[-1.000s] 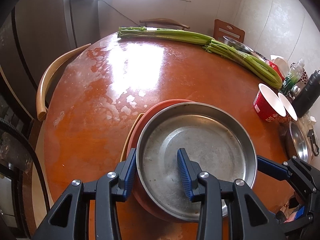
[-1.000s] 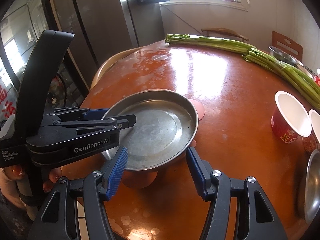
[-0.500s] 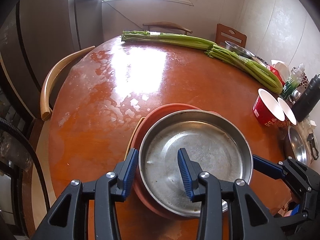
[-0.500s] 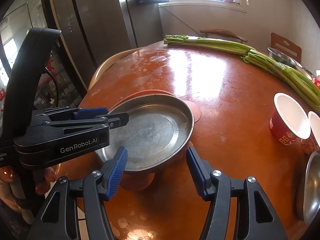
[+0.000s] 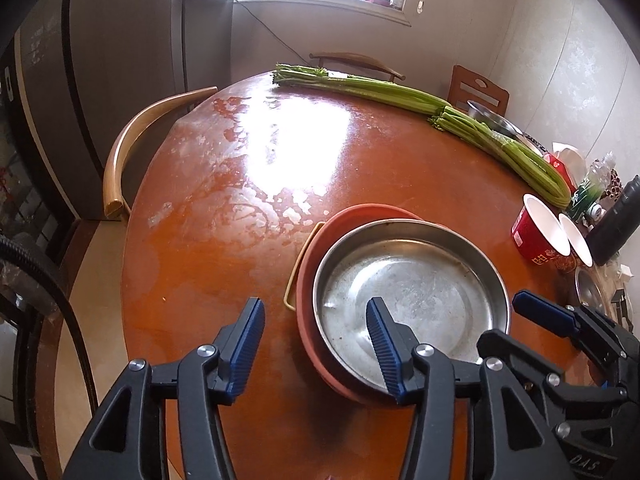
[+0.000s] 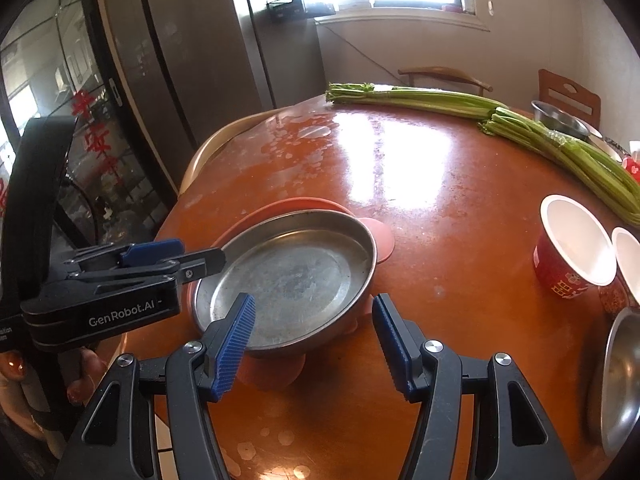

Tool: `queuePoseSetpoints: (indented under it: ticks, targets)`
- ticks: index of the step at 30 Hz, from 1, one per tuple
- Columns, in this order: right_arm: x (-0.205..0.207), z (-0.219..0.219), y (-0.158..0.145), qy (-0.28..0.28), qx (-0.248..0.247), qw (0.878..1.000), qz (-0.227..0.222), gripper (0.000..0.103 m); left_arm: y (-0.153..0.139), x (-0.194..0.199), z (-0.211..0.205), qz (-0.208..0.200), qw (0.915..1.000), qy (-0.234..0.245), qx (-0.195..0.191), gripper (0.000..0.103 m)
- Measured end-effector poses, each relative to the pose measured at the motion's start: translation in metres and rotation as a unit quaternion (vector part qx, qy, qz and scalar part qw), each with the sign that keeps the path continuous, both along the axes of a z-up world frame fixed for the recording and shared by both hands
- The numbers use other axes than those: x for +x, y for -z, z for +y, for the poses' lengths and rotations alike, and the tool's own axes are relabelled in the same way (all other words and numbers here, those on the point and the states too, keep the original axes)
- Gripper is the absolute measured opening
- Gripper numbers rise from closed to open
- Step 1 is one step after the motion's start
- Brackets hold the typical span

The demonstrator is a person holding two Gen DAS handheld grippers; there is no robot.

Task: Organize plates and bowls

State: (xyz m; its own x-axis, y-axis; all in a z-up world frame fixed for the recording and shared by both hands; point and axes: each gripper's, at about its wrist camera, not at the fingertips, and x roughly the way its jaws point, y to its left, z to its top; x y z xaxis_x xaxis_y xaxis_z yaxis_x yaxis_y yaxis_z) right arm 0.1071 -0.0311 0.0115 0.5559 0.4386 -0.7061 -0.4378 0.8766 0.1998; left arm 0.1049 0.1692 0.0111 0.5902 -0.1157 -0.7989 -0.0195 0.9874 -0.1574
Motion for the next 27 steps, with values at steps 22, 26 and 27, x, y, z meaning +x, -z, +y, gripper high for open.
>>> queuePoseSetpoints:
  ticks: [22,26,27]
  targets:
    - [0.013,-0.016,0.020,-0.007,0.034,0.998,0.054,0.063,0.027,0.019,-0.032,0.039,0.9981,0.022,-0.043,0.056]
    - [0.019,-0.020,0.021,0.006,0.029,0.998,0.050,0.063,0.028,0.029,-0.041,0.041,0.9980,0.027,-0.040,0.056]
    - [0.021,-0.022,0.022,0.009,0.028,0.998,0.048,0.063,0.028,0.032,-0.043,0.042,0.9979,0.028,-0.040,0.056]
